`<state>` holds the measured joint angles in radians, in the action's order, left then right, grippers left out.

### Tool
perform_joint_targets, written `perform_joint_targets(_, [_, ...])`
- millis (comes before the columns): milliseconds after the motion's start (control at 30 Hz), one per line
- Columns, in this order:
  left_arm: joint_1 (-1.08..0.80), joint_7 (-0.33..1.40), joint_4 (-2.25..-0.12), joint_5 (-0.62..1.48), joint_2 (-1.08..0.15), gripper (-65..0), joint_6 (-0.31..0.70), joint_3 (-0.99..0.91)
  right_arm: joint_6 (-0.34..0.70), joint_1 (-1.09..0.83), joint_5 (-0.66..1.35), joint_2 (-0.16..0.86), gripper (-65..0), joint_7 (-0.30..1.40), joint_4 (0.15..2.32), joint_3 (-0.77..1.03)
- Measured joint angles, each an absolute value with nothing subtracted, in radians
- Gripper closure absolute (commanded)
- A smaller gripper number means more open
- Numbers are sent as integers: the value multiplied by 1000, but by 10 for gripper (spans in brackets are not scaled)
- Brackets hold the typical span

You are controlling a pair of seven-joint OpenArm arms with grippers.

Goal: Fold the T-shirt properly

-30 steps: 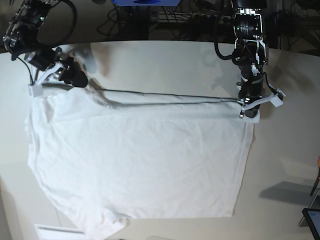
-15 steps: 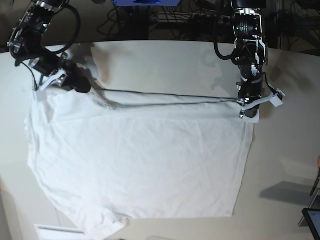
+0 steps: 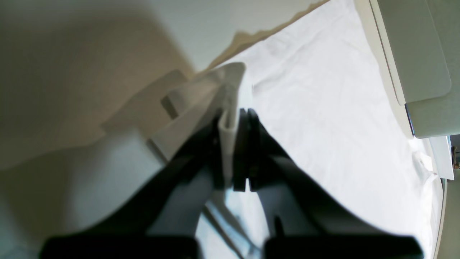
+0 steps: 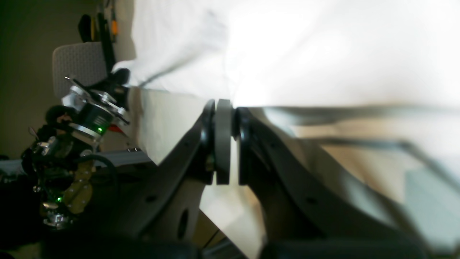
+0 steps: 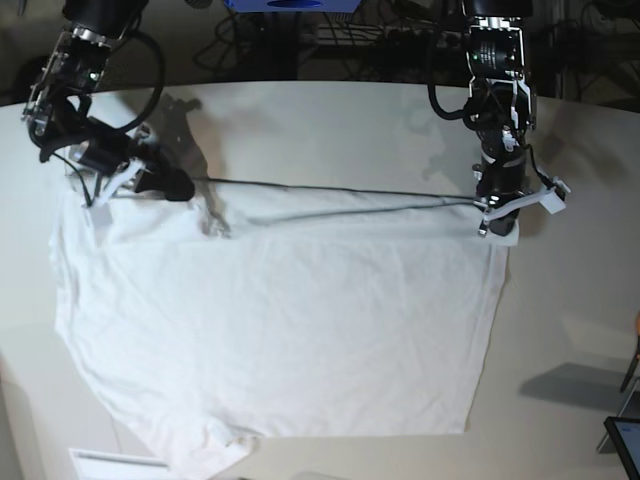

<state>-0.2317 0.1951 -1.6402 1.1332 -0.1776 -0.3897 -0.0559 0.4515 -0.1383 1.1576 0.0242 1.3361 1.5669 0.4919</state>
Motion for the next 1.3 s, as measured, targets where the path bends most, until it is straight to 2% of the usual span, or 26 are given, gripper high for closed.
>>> perform_joint_targets(100, [-218,196,-1640,1134,-177,0,-390,-56,451,-125,1153,25,0,1338,1567,492])
perform_joint_targets(267, [-208,196,-1641,1134,-178,-54,-389,-56,451,-91,1154,55,0,1342,1567,492])
perform_joint_targets(700, [-159,195,-1640,1134,-150,-59,-393,-59,451,-23,1156,81,0,1340,1534,481])
perform_joint_targets(767, [-155,192,-1640,1133,-141,-96,-393,-59,451,-16,1151,106,0,1338,1496,447])
perform_joint_targets(833, [-158,195,-1640,1134,-133,-203,-392,-58,451,-8,1153,125,0,1336,1458,418])
perform_joint_targets(933, [-164,194,-1640,1134,-113,-314,-392,-62,451,-5,1150,136,0,1316,1444,396])
perform_joint_targets(1300, [-123,193,-1635,1133,-43,-319,-393,-66,451,16,1154,152,0,1319,1444,381])
